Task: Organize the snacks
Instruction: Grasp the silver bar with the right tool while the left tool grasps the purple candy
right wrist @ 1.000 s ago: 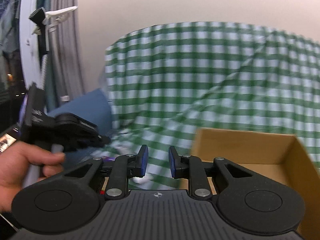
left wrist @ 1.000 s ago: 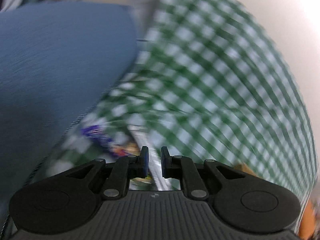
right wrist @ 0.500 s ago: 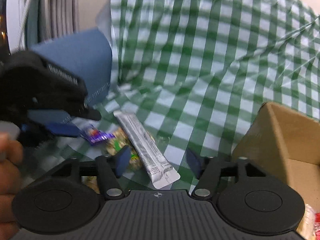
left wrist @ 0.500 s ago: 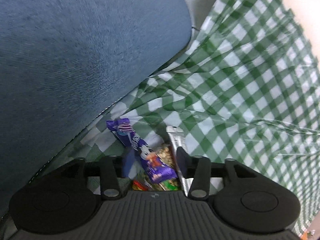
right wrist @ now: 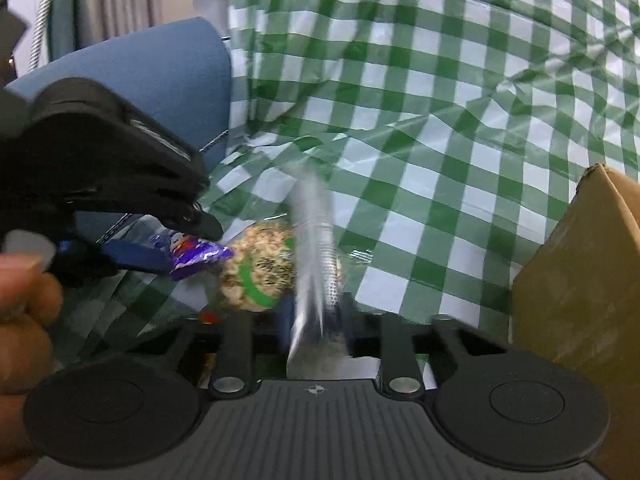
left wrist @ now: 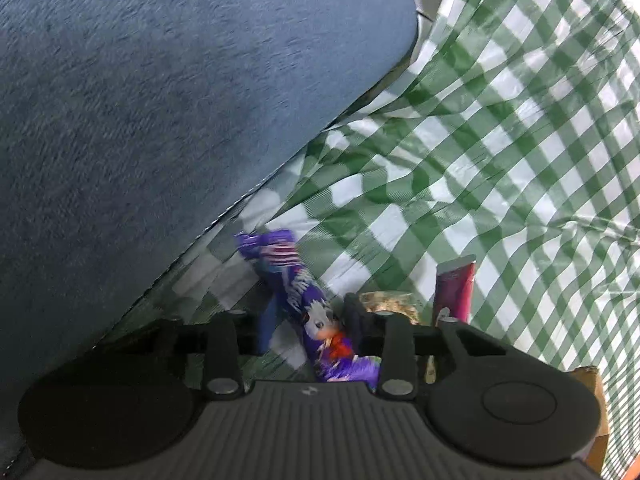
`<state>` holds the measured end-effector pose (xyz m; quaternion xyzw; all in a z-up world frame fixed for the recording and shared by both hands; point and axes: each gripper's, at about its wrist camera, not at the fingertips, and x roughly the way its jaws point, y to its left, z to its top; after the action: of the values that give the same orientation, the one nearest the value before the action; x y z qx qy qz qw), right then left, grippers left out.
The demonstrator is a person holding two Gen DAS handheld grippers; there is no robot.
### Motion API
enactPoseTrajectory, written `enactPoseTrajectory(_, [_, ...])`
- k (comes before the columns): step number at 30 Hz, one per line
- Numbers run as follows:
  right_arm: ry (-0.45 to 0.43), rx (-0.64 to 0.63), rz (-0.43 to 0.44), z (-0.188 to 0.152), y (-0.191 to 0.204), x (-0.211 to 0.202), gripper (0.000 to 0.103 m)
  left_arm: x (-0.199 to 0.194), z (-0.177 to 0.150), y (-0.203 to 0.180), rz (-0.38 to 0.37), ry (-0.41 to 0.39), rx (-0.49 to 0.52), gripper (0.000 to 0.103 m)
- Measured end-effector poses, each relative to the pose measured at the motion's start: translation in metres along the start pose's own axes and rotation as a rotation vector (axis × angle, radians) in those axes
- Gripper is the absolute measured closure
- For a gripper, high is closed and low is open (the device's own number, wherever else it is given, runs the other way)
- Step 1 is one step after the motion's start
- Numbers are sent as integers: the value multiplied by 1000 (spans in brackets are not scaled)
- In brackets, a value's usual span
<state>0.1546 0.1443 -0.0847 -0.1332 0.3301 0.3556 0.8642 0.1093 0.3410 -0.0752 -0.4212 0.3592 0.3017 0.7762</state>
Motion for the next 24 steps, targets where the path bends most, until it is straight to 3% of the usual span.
enactPoseTrajectory(1, [-3, -3, 2, -1, 1, -2, 95, 0, -1, 1, 1, 4, 2, 80])
enactPoseTrajectory(4, [-5, -4, 14, -6, 0, -11, 96, -3, -5, 1, -14, 14, 34, 89])
enactPoseTrajectory(10, [18, 5, 33, -18, -4, -38, 96, -20, -22, 3, -31, 36, 131, 90])
enactPoseTrajectory(19, [25, -50, 76, -48, 5, -125, 96, -80, -67, 13, -105, 76, 289, 90])
enactPoseTrajectory(24, [48, -97, 92, -67, 18, -168, 96, -90, -100, 4, -86, 146, 456, 90])
